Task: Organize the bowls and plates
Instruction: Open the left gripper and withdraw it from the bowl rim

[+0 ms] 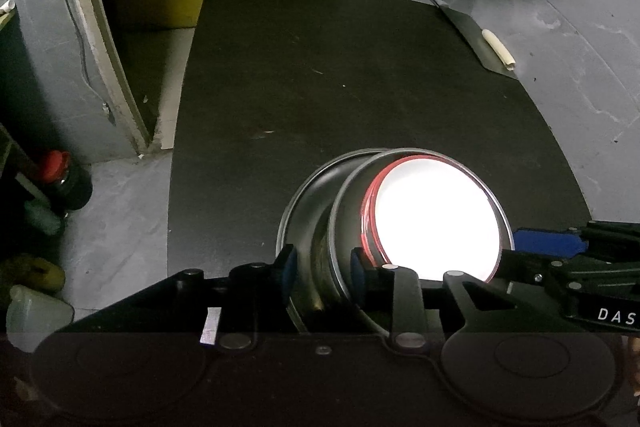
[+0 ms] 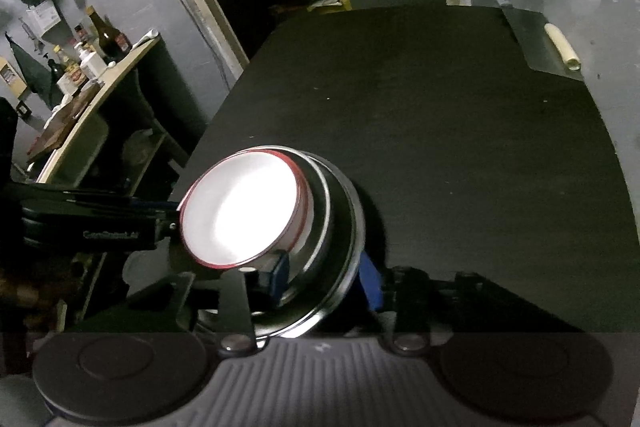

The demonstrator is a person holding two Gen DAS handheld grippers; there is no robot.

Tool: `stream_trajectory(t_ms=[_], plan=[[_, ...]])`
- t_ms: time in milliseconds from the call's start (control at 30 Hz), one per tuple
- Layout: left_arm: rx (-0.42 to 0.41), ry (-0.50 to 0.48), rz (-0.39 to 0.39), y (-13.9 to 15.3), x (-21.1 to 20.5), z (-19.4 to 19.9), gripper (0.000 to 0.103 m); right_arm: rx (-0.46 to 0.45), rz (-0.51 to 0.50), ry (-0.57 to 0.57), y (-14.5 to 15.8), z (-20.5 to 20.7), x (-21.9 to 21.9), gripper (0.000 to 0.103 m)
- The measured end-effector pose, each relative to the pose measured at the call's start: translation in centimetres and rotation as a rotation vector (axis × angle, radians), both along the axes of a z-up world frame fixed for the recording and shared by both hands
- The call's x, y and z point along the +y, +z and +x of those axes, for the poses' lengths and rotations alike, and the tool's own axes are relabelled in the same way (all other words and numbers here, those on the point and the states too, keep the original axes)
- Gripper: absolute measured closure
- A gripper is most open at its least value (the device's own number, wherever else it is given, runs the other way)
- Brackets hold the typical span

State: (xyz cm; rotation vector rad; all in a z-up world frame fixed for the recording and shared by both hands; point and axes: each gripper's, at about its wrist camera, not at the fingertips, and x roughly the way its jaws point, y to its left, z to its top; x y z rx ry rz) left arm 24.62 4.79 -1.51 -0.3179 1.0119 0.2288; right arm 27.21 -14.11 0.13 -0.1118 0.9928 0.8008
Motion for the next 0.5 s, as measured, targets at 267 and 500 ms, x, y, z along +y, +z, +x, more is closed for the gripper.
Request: stream_trajectory(t_ms=[267,500], plan=[[0.014,0.029,0.083,0.64,-0.44,-0.07,0.049,-0.043,-0.03,-0.022,0.04,-0.35,-0.03,0.037],[0.009,0.049,0.093,0.98,-0.17,-0.41,0.036,-0.065,-0.046,-0.068,0.06,-0.34,-0.46,0.018]])
